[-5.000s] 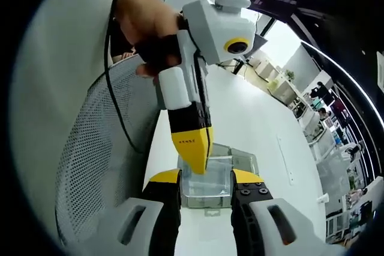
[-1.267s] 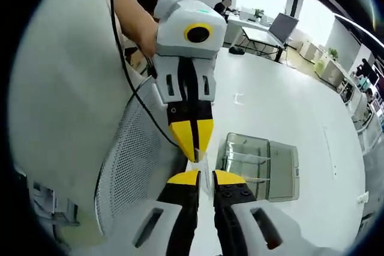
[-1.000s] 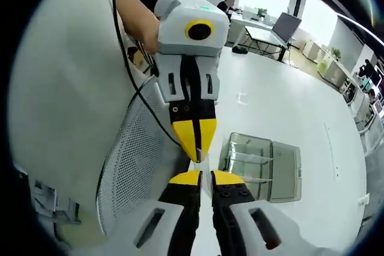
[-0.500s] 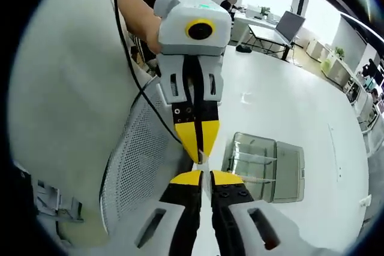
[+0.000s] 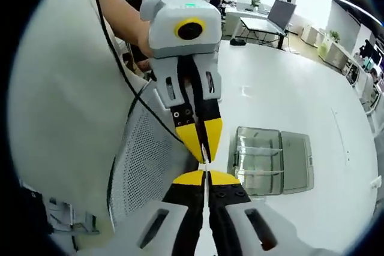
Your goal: Insert the divider into the dual guide fixture by aligning both edges with the guide slots and pushing it downward to the bottom, including one-sided entry, uneven engagement, binding, and posture correction.
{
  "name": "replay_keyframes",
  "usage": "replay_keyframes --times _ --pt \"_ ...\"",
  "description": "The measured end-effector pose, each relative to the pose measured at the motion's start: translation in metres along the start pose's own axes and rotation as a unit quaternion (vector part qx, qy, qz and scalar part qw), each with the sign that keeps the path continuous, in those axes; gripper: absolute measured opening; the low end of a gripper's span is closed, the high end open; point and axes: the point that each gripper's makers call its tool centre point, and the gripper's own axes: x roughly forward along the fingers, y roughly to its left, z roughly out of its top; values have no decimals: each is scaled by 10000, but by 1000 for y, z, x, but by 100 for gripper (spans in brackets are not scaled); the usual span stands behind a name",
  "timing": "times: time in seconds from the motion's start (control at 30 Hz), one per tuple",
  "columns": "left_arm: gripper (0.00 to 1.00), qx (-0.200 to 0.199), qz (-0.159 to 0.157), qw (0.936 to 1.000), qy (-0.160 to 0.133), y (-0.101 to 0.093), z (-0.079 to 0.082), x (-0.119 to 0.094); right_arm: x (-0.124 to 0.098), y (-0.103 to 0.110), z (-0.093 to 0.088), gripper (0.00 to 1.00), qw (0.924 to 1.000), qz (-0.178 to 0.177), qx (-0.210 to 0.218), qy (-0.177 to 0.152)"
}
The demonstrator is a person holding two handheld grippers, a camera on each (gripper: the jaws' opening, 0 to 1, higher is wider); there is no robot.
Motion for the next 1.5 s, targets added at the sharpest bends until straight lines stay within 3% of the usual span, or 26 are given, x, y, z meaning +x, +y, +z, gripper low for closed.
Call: replay_keyframes --times 0.53,1.0,1.07,1.17,1.27,1.5 --pt "6 -35 100 9999 122 13 -8 3 0 -6 3 0 9920 165 1253 -54" --pt "9 -172 273 9992 220 23 -15 6 5 -13 1 0 9883 122 1515 88" --pt "13 -220 370 9988 235 28 -16 5 7 -15 -2 0 9879 92 1535 180" --pt "29 -355 535 9976 248 35 -19 4 9 -19 -8 0 9876 18 1538 328" --pt "28 -341 547 9977 193 35 -18 2 10 -24 -12 0 9872 -39 1538 411" --pt "38 -433 624 9968 230 37 -22 0 12 -43 -27 0 9850 -284 1543 716"
